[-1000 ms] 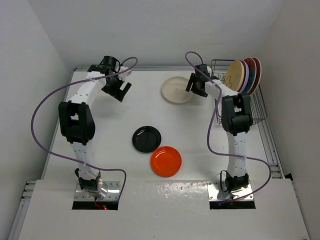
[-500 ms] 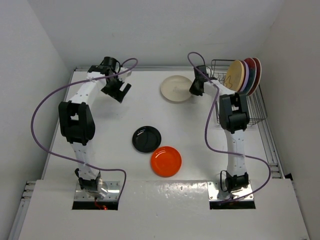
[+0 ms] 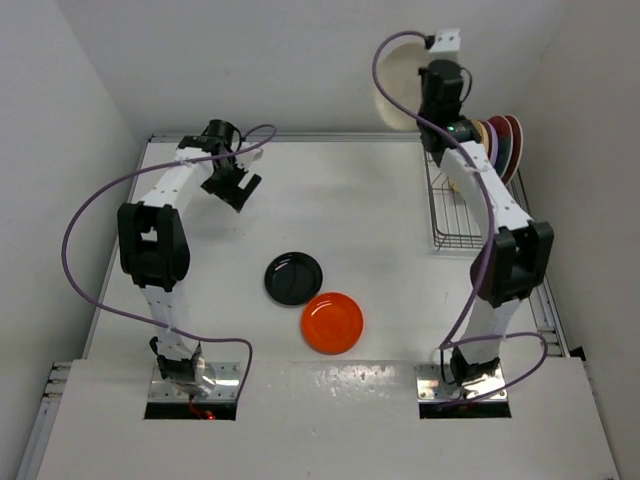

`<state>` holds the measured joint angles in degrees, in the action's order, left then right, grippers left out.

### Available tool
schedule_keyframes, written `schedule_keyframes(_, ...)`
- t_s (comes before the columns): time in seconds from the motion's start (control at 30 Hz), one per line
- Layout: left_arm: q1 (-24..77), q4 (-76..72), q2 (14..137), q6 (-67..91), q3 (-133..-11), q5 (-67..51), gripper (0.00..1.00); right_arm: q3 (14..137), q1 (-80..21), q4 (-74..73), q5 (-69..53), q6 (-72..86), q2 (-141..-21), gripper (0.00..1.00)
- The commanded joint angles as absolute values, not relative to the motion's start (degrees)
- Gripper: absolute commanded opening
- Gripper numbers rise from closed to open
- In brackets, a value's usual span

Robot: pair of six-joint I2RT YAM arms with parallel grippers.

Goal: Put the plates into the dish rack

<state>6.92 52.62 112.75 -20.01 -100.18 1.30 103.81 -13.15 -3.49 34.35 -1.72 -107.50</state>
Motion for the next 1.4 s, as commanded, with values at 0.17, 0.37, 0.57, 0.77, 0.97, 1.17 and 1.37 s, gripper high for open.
schedule_keyframes(0.17,8.78,54.23,107.32,-31.71,-88.34,-12.54,0.97,94.75,-4.67,28.8,55.11,-45.5,-104.85,0.0)
schedule_keyframes(0.37,10.1,52.29,105.47,-31.74,-84.2,-20.13,0.97,89.04,-2.99,32.09,54.67,-46.77,-106.17,0.0)
schedule_keyframes(0.57,10.11,51.77,105.47,-31.73,-83.67,-19.08,0.97,85.52,-3.95,30.32,55.63,-40.79,-106.35,0.0)
schedule_keyframes(0.77,10.11,51.77,105.47,-31.73,-83.67,-18.54,0.97,80.6,-5.54,36.11,58.27,-43.59,-108.8,0.0)
schedule_keyframes(0.97,10.11,51.77,104.94,-31.73,-83.67,-18.54,0.97,81.47,-7.73,40.16,61.95,-48.42,-113.89,0.0)
schedule_keyframes(1.17,10.11,51.77,104.94,-31.2,-83.67,-18.54,0.97,84.2,-8.26,42.88,64.15,-52.19,-117.86,0.0)
schedule_keyframes(1.37,10.11,52.29,104.41,-31.2,-83.67,-18.54,0.98,84.46,-9.58,41.53,64.69,-50.81,-120.23,0.0)
